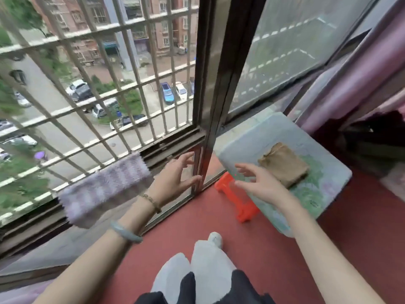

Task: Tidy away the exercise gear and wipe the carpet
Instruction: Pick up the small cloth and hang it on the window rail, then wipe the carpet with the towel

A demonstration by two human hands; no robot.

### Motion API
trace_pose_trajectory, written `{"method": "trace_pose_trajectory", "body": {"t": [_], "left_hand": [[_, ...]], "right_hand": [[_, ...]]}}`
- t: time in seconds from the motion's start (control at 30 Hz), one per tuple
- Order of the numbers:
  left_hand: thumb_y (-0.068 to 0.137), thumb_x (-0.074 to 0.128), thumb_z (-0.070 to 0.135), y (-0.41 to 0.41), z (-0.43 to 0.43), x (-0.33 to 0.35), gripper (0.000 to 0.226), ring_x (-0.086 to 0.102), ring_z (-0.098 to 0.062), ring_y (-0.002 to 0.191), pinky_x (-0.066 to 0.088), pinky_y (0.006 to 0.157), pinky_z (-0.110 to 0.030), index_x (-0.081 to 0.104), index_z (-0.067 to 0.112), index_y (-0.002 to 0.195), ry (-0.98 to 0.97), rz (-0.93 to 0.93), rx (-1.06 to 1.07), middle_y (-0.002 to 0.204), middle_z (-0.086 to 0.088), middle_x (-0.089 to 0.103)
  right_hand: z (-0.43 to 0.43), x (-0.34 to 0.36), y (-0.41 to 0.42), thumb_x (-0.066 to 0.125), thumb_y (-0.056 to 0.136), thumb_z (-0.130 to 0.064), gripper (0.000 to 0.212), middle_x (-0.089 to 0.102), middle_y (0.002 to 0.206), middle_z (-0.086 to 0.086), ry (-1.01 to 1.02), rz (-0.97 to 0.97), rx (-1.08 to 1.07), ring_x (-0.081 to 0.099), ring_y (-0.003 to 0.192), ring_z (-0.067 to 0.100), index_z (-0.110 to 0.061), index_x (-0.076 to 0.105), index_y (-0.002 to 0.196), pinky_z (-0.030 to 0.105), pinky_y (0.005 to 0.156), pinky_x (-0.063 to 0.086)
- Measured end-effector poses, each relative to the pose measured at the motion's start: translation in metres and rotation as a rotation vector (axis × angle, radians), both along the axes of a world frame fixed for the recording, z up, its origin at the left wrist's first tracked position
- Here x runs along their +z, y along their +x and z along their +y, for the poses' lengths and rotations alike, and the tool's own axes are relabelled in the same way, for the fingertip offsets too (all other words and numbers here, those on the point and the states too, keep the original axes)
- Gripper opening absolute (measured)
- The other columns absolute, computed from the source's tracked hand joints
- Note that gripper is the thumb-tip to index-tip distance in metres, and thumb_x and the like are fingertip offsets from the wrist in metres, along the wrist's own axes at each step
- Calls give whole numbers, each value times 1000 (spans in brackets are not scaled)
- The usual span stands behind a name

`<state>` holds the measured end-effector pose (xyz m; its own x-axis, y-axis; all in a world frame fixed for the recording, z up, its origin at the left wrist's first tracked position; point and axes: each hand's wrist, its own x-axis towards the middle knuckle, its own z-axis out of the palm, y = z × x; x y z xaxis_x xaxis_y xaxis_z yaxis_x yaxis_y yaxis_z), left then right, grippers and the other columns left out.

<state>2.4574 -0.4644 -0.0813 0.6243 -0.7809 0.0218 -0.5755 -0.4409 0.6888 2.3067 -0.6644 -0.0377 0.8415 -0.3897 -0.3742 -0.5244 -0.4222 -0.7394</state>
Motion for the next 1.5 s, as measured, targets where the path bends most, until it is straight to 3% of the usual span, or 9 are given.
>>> {"method": "trace_pose_trajectory", "body": {"t": [0.2,0.43,0.57,0.77,0.87,0.97,1.17,1.4,1.5], "left_hand": [[75,64,53,-38,-74,2,85,54,-21,116,43,99,-38,33,8,140,32,53,-150,127,-9,57],[77,74,33,-78,-170,-17,71,50,-26,117,27,94,-17,41,6,134,36,-28,-170,123,-10,58],[75,65,53,-106,-219,-31,77,47,-24,117,27,95,-19,44,8,133,60,-35,-156,124,-8,57],[77,70,44,-120,-264,-60,71,48,-24,117,33,99,-29,43,9,133,149,60,-91,123,-6,58],[77,72,38,-115,-288,-74,67,52,-24,116,37,100,-34,45,7,131,189,157,-51,122,-10,58],[78,71,36,-109,-311,-94,65,53,-21,116,42,97,-34,45,6,129,217,313,23,124,-12,56],[85,67,28,-97,-359,-158,53,53,-17,108,43,90,-28,46,4,128,167,562,325,127,-13,54],[87,64,31,-101,-409,-243,66,48,-29,121,38,96,-33,37,-2,137,228,909,647,134,-15,48],[84,66,35,-97,-423,-269,62,54,-35,115,43,93,-40,48,-6,126,237,984,699,126,-22,55]], "right_hand": [[-66,-2,-64,70,82,-11,52,56,118,-2,20,-89,-215,53,111,11,-30,51,127,25,93,41],[-161,-14,-125,70,80,-5,57,57,118,-1,23,-147,-312,55,110,9,-27,52,129,26,95,44],[-213,-25,-154,70,78,0,56,59,113,0,-27,-186,-363,57,103,9,-21,54,128,16,89,44],[-265,-48,-167,69,78,0,51,59,98,-17,-33,-186,-386,58,97,10,-17,57,124,17,86,43],[-283,-65,-162,67,79,1,46,56,95,-24,-20,-178,-418,57,95,8,-18,59,121,12,82,43],[-304,-88,-151,67,80,-3,41,56,93,-24,2,-139,-464,58,96,8,-23,60,115,22,88,46],[-354,-151,-109,66,81,-8,37,63,101,-5,13,-45,-506,58,97,9,-19,62,116,26,89,47],[-396,-249,-68,64,86,-18,41,56,130,-1,10,127,-482,50,120,18,-18,55,126,24,93,37],[-416,-277,-55,64,87,-26,51,48,140,1,1,181,-521,41,130,22,-20,47,134,32,103,35]]}}
